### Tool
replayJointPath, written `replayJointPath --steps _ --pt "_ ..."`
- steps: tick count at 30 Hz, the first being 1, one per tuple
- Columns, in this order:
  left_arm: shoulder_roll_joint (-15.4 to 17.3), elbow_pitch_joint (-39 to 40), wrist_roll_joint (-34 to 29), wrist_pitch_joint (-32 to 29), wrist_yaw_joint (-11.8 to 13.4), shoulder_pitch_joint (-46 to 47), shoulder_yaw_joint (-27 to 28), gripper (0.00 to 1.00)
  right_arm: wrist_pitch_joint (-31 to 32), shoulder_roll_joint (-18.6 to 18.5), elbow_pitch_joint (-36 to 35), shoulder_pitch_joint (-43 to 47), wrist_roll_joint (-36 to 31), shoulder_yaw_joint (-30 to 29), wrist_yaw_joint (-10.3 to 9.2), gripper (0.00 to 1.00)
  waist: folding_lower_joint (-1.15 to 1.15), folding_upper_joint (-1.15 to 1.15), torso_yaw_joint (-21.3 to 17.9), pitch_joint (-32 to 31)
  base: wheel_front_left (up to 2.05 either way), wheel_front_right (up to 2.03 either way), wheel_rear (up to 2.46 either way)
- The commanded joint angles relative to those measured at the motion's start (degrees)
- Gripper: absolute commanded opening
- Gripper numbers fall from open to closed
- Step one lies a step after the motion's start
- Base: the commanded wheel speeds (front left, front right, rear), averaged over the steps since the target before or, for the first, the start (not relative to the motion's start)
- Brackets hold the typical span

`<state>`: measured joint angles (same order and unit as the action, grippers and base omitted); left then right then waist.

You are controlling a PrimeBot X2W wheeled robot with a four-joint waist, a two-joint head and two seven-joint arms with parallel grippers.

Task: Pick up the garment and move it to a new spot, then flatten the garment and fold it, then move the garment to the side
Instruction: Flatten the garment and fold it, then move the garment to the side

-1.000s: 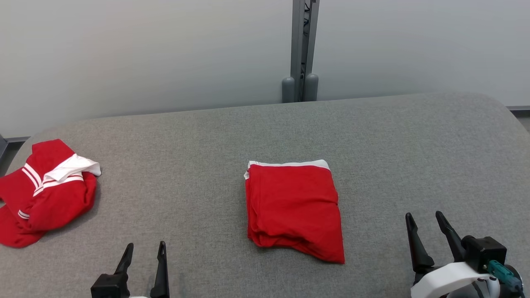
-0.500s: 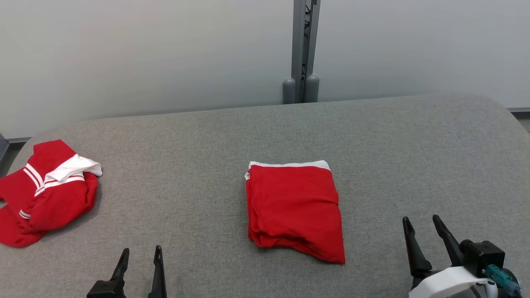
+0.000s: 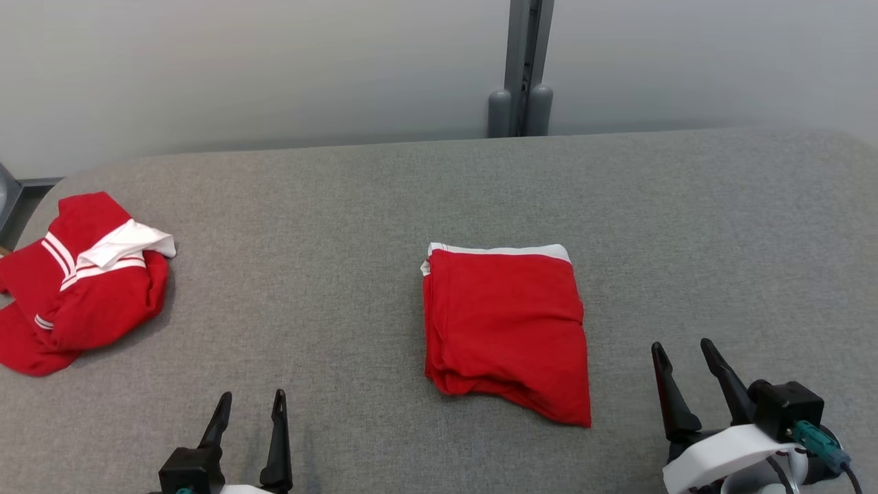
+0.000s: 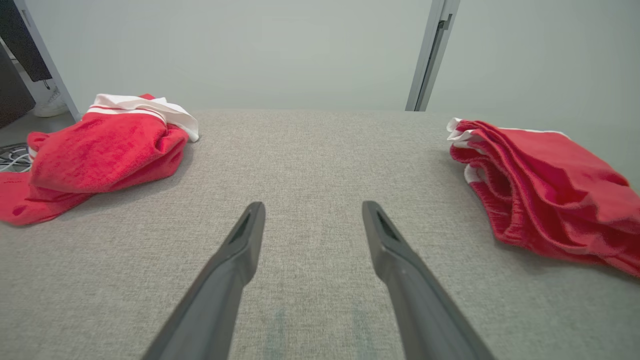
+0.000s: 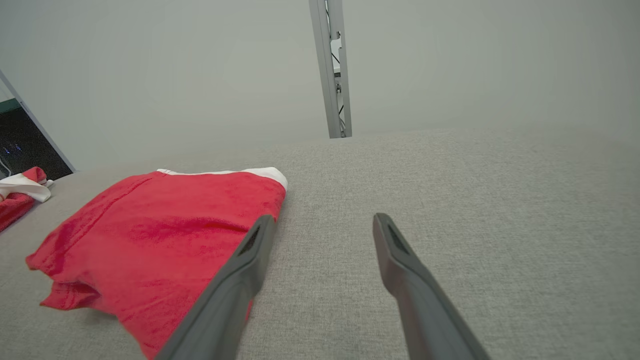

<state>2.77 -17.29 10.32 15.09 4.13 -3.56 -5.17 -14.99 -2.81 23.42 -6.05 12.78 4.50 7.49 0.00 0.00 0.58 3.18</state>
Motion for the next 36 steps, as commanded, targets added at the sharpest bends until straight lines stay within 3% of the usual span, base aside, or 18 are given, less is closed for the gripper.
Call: replayJointPath --steps 1,8,12,26,27,28,30,36 --pt "0.24 0.27 0.31 0.09 0.15 1.36 -0.09 1.0 -0.26 -0.24 0.19 -0.82 0.51 0.33 0.0 1.0 0.0 0.0 1.29 1.75 0.0 0.0 0.0" --pt "0.24 -0.03 0.46 0.09 -0.73 4.26 -1.29 1.0 -0.25 -0.28 3.69 -5.98 4.12 4.08 0.0 1.0 0.0 0.0 4.07 6.85 0.0 0.0 0.0" --pt "0.24 -0.55 1.21 0.09 -1.29 5.55 -1.68 1.0 -0.26 -0.29 5.26 -9.62 9.35 5.92 0.0 1.0 0.0 0.0 5.29 9.12 0.0 0.0 0.0" --pt "0.24 -1.27 1.53 0.09 -1.87 7.4 -2.89 1.0 -0.13 -0.2 14.27 -15.58 17.74 7.85 0.02 1.0 0.0 0.0 7.67 11.24 0.0 0.0 0.0" --pt "0.23 -1.23 1.41 0.09 -1.92 7.52 -2.89 1.0 -0.13 -0.18 14.66 -15.91 18.13 8.05 0.02 0.88 0.0 0.0 7.69 11.33 0.0 0.0 0.0" --pt "0.24 -1.21 1.26 0.09 -1.95 7.62 -2.84 1.0 -0.13 -0.14 15.13 -16.13 18.48 8.2 0.02 0.49 0.0 0.0 7.71 11.37 0.0 0.0 0.0" --pt "0.23 -1.23 1.01 0.09 -2.07 7.7 -2.66 1.0 -0.12 -0.1 16.16 -16.29 19.05 8.61 0.02 0.0 0.0 0.0 7.74 11.4 0.0 0.0 0.0" --pt "0.23 -1.29 0.48 0.09 -2.25 7.33 -2.3 1.0 -0.11 -0.1 17.92 -16.6 20.37 9.31 0.01 0.0 0.0 0.0 7.49 10.99 0.0 0.0 0.0"
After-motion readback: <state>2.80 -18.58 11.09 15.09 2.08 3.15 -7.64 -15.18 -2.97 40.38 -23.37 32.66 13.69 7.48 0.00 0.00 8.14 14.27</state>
